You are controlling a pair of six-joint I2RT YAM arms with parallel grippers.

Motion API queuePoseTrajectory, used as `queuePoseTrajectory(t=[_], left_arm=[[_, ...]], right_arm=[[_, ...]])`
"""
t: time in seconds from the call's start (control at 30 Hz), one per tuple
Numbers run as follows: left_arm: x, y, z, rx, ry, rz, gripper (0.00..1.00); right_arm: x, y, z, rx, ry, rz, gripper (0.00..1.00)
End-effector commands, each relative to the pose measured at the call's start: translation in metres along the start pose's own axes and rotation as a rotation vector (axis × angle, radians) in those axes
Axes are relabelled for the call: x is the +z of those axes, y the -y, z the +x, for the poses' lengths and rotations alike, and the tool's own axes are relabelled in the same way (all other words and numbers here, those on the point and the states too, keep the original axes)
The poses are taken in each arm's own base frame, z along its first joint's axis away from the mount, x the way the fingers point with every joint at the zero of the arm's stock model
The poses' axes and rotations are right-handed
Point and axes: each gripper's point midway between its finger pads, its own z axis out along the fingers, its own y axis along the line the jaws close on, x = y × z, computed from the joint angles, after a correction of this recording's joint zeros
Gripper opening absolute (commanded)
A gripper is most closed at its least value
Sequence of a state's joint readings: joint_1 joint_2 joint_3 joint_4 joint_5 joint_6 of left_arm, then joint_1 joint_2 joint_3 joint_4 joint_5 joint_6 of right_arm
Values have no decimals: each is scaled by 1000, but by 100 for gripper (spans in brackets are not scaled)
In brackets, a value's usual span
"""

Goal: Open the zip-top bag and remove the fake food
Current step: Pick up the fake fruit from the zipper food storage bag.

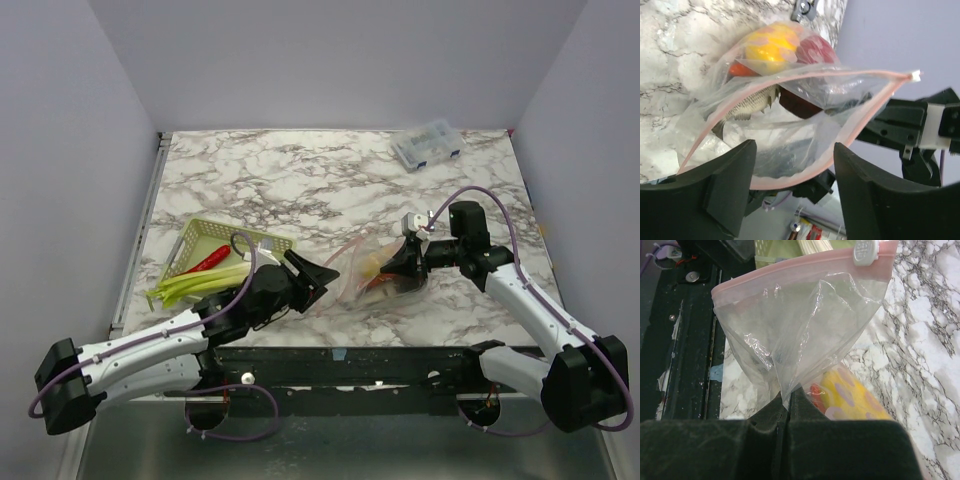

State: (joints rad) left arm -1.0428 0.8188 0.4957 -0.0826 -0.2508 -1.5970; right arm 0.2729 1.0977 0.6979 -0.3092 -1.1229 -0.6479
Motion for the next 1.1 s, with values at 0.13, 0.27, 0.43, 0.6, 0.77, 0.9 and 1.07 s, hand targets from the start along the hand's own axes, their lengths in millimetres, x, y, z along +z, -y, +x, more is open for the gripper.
queuePoseTrajectory(t=[0.13,0.27,0.43,0.6,0.77,0.9,1.07], left_arm=[[18,-9,-12,-93,108,-121,58],[28,-8,-11,-100,130,-133,55],[41,-8,-9,-108,166,-152,52],[62,-13,-3,-146,176,-178,52],[81,-16,3,-177,182,-200,52],[92,-17,-1,-195,224,-219,52],[105,-15,-1,-219,249,-226,53]], right_arm=[[-3,-2,1,-4,-6,6,0],[-3,-3,1,-4,-4,4,0],[-2,-3,1,-3,-3,1,0],[-2,-3,1,-4,-3,0,0],[-2,-3,1,-3,-2,-1,0],[-2,-4,0,-2,-1,-4,0],[-2,-5,-1,-5,4,-8,0]])
